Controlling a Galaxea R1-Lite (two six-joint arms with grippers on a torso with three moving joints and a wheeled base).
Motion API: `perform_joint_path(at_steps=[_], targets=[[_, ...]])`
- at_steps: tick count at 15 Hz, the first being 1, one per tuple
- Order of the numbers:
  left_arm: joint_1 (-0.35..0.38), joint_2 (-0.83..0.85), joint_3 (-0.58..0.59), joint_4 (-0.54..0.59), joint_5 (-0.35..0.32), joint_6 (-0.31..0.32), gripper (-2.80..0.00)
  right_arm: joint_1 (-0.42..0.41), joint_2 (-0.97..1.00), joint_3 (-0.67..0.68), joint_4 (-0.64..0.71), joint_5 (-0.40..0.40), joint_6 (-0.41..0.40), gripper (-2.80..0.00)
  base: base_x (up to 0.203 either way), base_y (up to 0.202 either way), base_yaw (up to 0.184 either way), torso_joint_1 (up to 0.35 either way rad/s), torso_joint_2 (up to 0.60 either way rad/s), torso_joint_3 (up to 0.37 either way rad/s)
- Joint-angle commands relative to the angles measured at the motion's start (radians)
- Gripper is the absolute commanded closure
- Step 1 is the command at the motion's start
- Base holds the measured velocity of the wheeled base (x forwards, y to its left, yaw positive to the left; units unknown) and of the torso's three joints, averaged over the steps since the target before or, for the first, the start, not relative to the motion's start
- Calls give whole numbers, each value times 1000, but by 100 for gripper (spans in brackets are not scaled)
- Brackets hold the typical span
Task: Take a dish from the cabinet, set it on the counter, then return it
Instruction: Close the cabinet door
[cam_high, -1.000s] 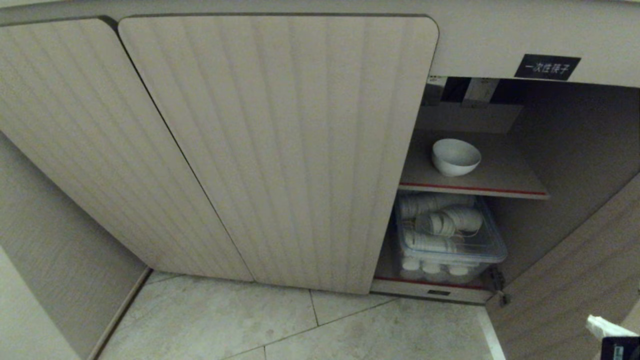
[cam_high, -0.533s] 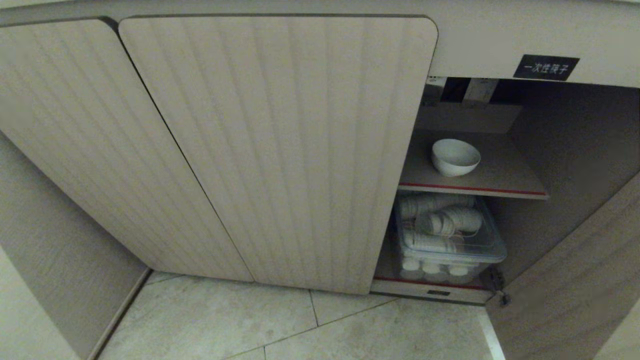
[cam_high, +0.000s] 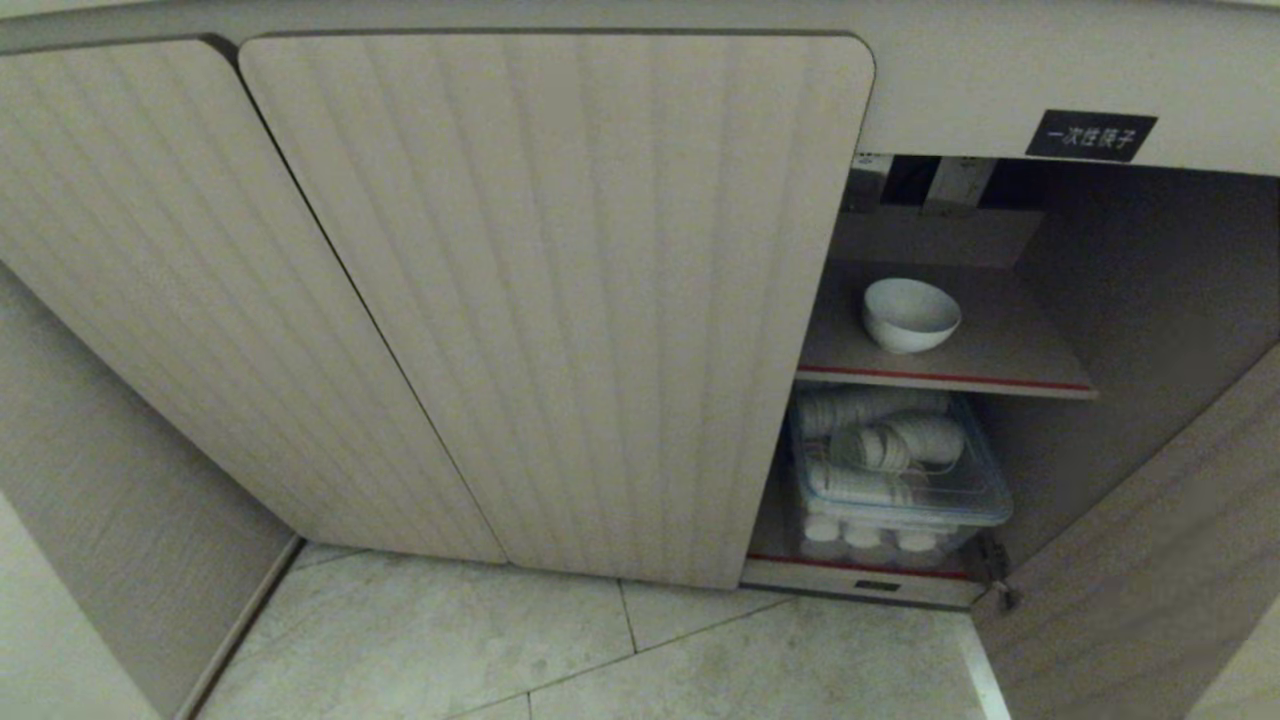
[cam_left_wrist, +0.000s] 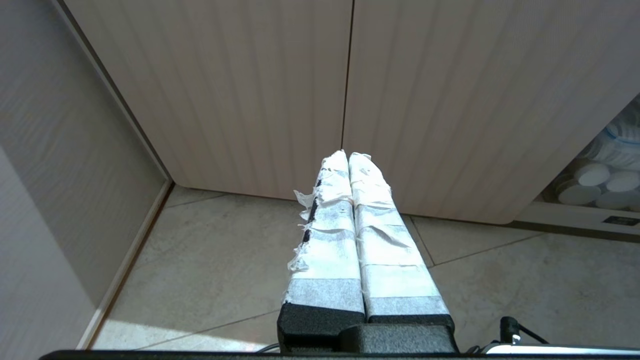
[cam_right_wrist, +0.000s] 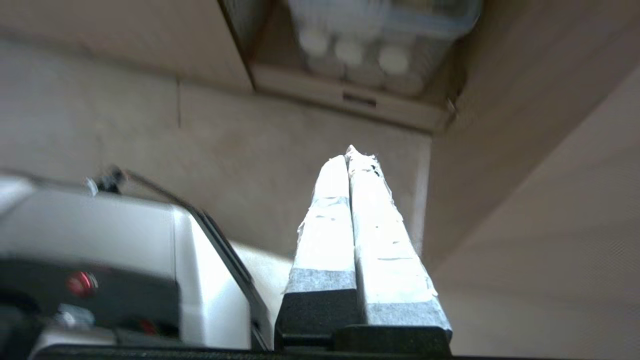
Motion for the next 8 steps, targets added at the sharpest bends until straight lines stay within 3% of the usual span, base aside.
perform_joint_path(at_steps=[1,8], targets=[[0,0,0,0,0,-1,0,-40,-51,0,-1,-1,13,0,0,0,0,0,0,0],[0,0,0,0,1,-1,0,-63,-53,0,-1,-1,13,0,0,0,0,0,0,0]])
